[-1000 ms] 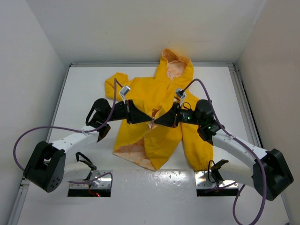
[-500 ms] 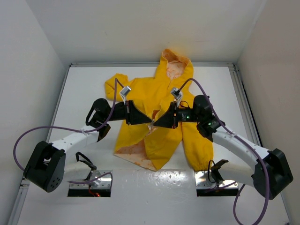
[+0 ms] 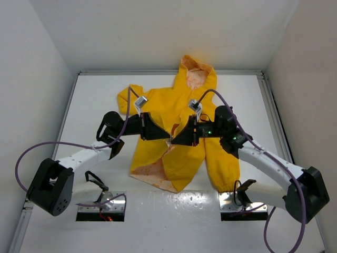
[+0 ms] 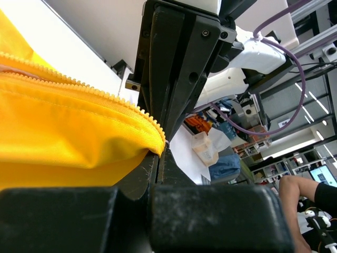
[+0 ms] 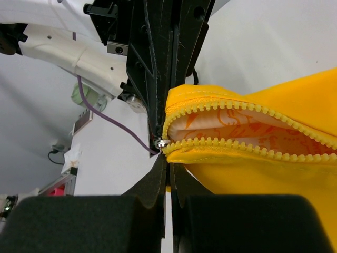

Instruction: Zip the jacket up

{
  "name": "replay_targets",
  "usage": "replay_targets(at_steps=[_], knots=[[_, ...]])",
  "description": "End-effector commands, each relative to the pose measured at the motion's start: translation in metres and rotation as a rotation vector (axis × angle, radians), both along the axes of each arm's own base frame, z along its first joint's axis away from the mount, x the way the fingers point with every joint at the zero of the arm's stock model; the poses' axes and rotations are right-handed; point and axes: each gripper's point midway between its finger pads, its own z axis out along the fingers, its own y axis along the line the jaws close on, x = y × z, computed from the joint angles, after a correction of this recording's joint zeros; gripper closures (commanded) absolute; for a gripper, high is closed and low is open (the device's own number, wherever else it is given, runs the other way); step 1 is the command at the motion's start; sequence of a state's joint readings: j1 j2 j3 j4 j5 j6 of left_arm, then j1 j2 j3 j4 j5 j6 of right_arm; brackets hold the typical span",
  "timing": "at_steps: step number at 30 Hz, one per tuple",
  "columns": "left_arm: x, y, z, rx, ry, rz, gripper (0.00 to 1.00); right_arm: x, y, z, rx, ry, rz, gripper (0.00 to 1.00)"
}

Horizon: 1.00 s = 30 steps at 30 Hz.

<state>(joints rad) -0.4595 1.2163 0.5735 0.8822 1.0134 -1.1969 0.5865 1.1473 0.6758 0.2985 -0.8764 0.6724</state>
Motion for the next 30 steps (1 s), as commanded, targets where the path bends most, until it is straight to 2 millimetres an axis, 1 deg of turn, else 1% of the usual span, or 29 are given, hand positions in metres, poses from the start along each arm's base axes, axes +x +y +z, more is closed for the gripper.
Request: replay_targets(at_steps=[1,6,7,8,10,12,14,16,17,18,19,20,21,22,23,24,25,26,27,28,29,30], knots=[[0.007,-0.001,0.052,-0.136,-0.147,0.062,1.0,-0.026,0.006,-0.004,-0.021,0.016,0.127,1.0],[0.008,-0.001,0.053,-0.139,-0.145,0.071,1.0,-0.029,0.006,-0.001,-0.016,0.002,0.148,1.0],[0.008,-0.001,0.049,-0.135,-0.137,0.071,1.0,-0.03,0.007,-0.001,-0.018,-0.012,0.157,1.0],[0.013,0.001,0.05,-0.138,-0.136,0.093,1.0,-0.032,0.006,-0.003,-0.027,-0.004,0.164,1.0],[0.015,0.001,0.045,-0.13,-0.115,0.104,1.0,-0.036,0.007,-0.003,-0.025,-0.032,0.186,1.0],[0.02,0.003,0.046,-0.134,-0.102,0.123,1.0,-0.04,0.007,-0.003,-0.028,-0.027,0.2,1.0],[0.02,0.003,0.046,-0.135,-0.102,0.123,1.0,-0.042,0.007,-0.005,-0.036,-0.046,0.211,1.0],[0.025,0.004,0.039,-0.109,-0.077,0.137,1.0,-0.043,0.007,-0.004,-0.035,-0.048,0.216,1.0],[0.027,0.003,0.042,-0.101,-0.093,0.141,1.0,-0.043,0.007,-0.006,-0.038,-0.037,0.215,1.0],[0.032,0.005,0.036,-0.068,-0.106,0.161,1.0,-0.041,0.007,-0.003,-0.029,-0.043,0.211,1.0],[0.034,0.005,0.035,-0.05,-0.119,0.167,0.99,-0.043,0.007,-0.003,-0.025,-0.041,0.214,1.0],[0.037,0.004,0.036,-0.032,-0.138,0.173,0.96,-0.044,0.006,-0.005,-0.029,-0.021,0.209,1.0],[0.038,0.005,0.035,-0.007,-0.198,0.184,0.9,-0.043,0.006,-0.007,-0.03,-0.018,0.204,1.0],[0.043,0.007,0.027,0.034,-0.177,0.204,0.87,-0.044,0.006,-0.006,-0.027,-0.02,0.207,1.0],[0.042,0.009,0.033,0.041,-0.214,0.208,0.84,-0.045,0.005,-0.008,-0.028,-0.011,0.206,1.0],[0.043,0.01,0.033,0.061,-0.266,0.215,0.83,-0.046,0.004,-0.007,-0.027,-0.009,0.207,1.0],[0.048,0.012,0.027,0.091,-0.255,0.234,0.81,-0.047,0.004,-0.01,-0.03,0.001,0.205,1.0],[0.047,0.014,0.031,0.098,-0.279,0.236,0.78,-0.049,0.003,-0.011,-0.031,0.002,0.208,1.0],[0.053,0.016,0.036,0.106,-0.3,0.261,0.73,-0.05,0.002,-0.013,-0.033,0.01,0.21,1.0],[0.056,0.021,0.033,0.127,-0.321,0.276,0.69,-0.049,0.002,-0.011,-0.028,0.01,0.208,1.0],[0.059,0.023,0.042,0.13,-0.358,0.281,0.67,-0.05,0.002,-0.013,-0.028,0.028,0.207,1.0],[0.059,0.024,0.042,0.145,-0.384,0.273,0.63,-0.051,0.002,-0.013,-0.026,0.053,0.203,1.0]])
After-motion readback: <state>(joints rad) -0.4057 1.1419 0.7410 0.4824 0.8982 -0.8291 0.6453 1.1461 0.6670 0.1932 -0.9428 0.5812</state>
